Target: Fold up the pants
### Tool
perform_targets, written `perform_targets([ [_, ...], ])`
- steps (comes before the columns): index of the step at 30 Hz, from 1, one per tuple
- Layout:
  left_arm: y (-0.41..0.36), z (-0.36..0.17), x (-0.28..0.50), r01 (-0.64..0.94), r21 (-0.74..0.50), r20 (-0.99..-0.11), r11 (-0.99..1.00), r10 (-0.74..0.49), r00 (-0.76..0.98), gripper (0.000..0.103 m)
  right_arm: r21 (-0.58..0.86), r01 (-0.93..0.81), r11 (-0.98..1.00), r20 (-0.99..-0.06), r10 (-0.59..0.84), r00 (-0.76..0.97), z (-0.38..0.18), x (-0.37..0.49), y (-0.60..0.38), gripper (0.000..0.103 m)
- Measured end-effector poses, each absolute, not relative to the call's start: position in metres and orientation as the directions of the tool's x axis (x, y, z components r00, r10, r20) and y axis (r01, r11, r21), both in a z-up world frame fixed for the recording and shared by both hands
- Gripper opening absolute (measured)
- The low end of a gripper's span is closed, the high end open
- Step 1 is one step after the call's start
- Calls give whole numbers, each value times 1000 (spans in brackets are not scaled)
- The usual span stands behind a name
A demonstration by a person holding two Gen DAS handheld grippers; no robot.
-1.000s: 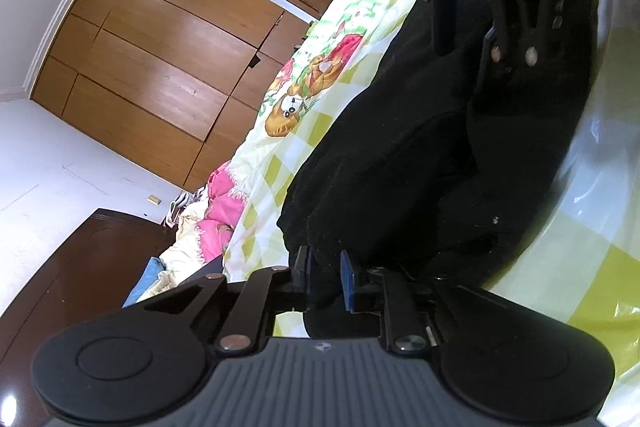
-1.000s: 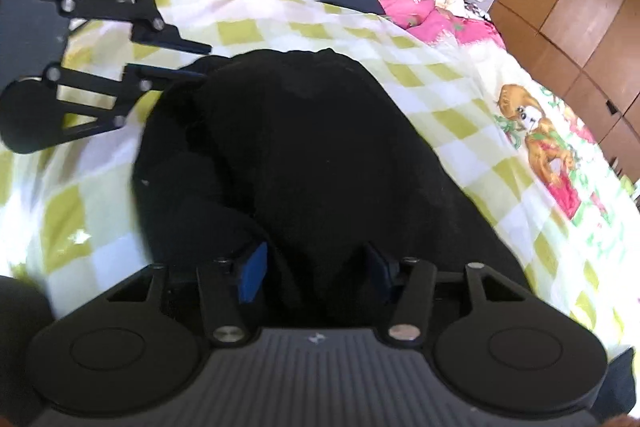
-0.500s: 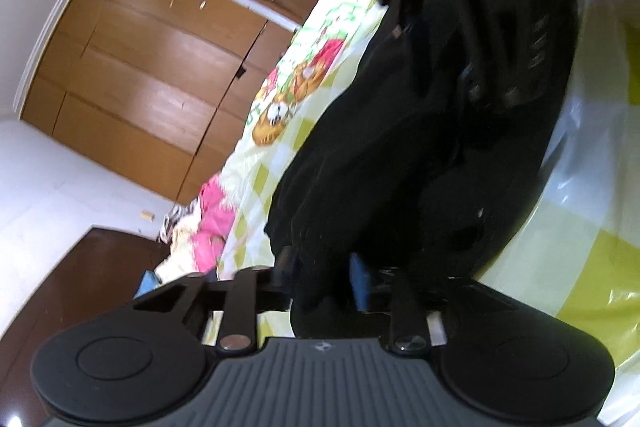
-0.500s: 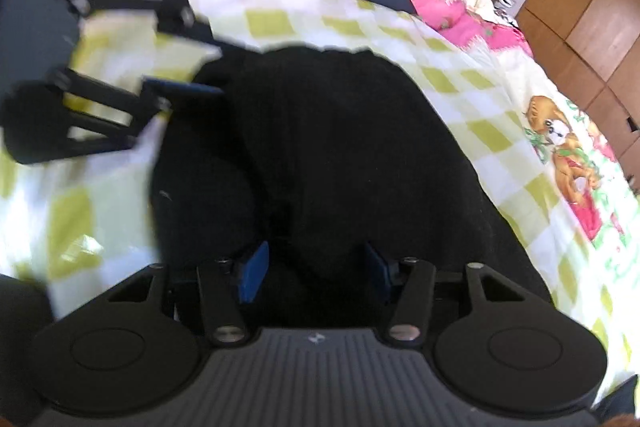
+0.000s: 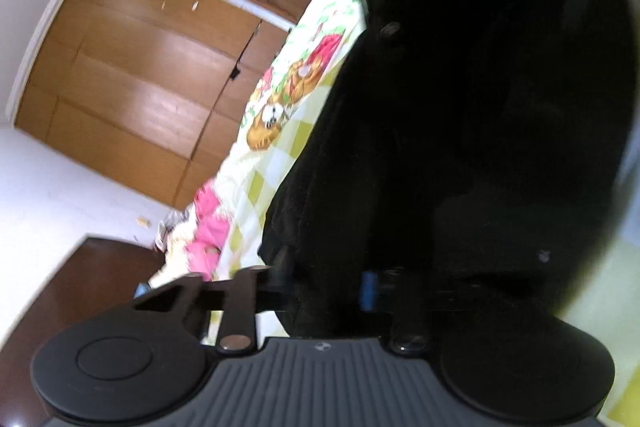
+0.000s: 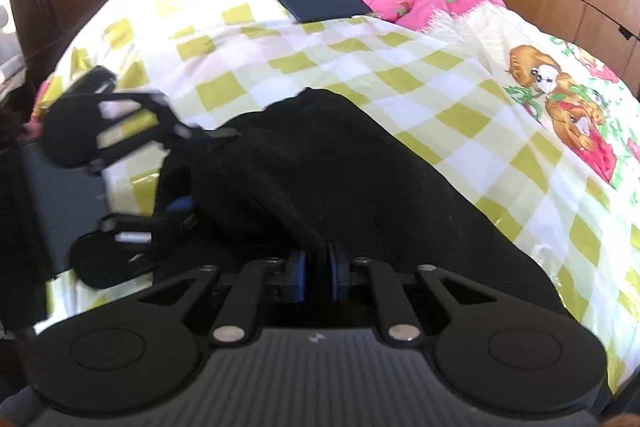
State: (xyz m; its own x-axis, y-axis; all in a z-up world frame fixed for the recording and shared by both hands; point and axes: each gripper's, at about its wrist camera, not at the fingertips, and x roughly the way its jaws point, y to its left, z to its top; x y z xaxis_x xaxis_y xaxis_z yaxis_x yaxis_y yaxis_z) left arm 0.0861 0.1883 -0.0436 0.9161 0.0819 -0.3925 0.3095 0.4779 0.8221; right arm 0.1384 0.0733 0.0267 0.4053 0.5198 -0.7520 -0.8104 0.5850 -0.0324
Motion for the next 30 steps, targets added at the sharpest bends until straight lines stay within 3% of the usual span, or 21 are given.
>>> perform_targets([
  [3, 189, -40, 85, 287, 824, -374, 488, 89, 923, 36, -68, -842, 536, -755, 524, 394, 23, 129, 73, 18],
  [5, 189, -38, 83, 275, 831, -360, 483, 90, 929, 35, -117, -861, 495, -766, 507, 396, 14, 118, 74, 47],
  [7, 188, -33, 80, 264, 831, -348, 490, 87, 934, 34, -177, -865, 470, -761, 491, 423, 7, 110, 77, 61],
  [10, 189, -24, 75, 247, 833, -328, 495, 83, 941, 34, -318, -830, 458, -735, 434, 521, -5, 105, 80, 57],
  [11, 190, -21, 75, 245, 834, -326, 495, 83, 942, 34, -328, -814, 480, -735, 412, 539, -7, 110, 78, 52],
  [12, 191, -20, 73, 242, 837, -321, 491, 82, 944, 34, -273, -809, 520, -753, 409, 516, -4, 120, 74, 25],
  [13, 192, -18, 71, 241, 840, -317, 486, 79, 945, 34, -211, -802, 559, -766, 415, 490, 2, 129, 70, 7],
  [20, 201, -12, 52, 190, 856, -272, 481, 107, 956, 31, -117, -827, 550, -731, 516, 447, 60, 103, 61, 8],
  [26, 200, -61, 22, 253, 871, -343, 421, 155, 926, 30, -17, -857, 515, -810, 495, 314, 5, 78, 76, 9],
  [30, 203, -77, 13, 258, 870, -362, 420, 188, 913, 30, 11, -863, 505, -808, 513, 290, -5, 73, 84, 9],
])
